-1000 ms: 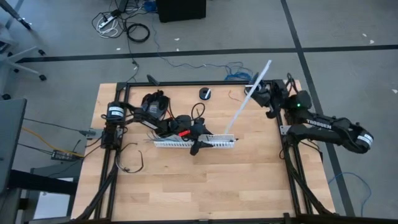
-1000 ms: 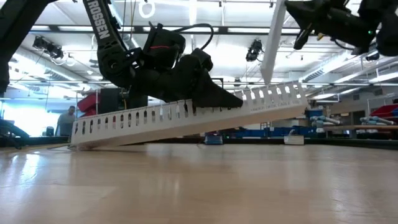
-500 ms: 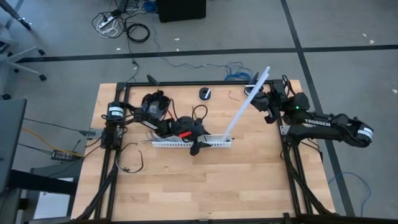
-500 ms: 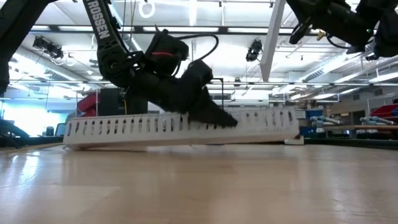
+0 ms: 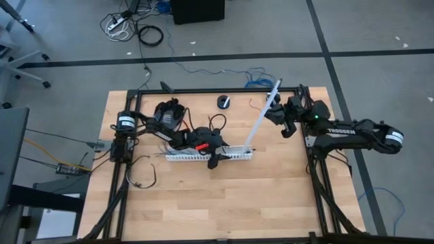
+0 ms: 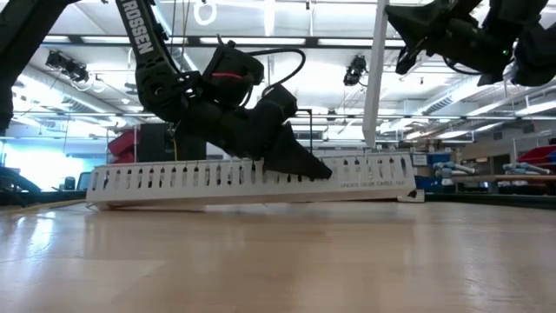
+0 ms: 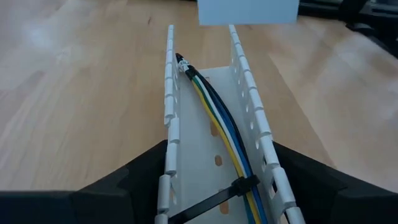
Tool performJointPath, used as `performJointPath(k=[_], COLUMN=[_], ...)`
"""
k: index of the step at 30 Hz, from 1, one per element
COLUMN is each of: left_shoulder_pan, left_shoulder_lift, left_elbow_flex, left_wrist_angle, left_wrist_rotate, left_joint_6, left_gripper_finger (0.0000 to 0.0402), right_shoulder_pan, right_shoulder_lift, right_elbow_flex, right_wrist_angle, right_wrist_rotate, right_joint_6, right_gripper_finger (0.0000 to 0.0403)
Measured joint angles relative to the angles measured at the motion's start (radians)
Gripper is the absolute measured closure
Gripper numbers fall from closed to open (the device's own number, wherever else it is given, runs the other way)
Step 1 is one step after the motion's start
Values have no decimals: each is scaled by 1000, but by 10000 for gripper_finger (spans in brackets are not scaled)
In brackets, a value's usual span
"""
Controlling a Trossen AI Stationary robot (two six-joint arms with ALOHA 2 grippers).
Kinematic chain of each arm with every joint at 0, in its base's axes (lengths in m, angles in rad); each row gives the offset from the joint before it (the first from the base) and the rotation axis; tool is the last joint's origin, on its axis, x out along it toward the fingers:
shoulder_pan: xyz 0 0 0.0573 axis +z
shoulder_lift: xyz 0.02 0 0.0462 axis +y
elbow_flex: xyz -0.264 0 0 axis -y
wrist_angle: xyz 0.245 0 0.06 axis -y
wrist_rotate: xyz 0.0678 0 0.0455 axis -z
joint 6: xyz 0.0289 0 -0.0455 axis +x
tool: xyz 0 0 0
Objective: Ziptie cables
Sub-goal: Close the white cable duct
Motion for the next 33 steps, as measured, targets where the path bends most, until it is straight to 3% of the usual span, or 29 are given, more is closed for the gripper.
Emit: performJointPath(k=[22, 33], left_shoulder_pan=[0, -5], left_shoulder_lift=[0, -2], left_elbow_flex=[0, 0], left_wrist_angle=[-62, -4], left_wrist_rotate=[-1, -12], left_joint_6=[-22, 34], left_gripper_finger=[155, 117], right_shoulder_pan=[6, 6], right_shoulder_lift=[17, 17], right_elbow_flex=[0, 0], right_wrist_angle=[52, 52], right_wrist_rotate=[-26, -34], right_joint_6=[0, 0], right_gripper_finger=[403, 403])
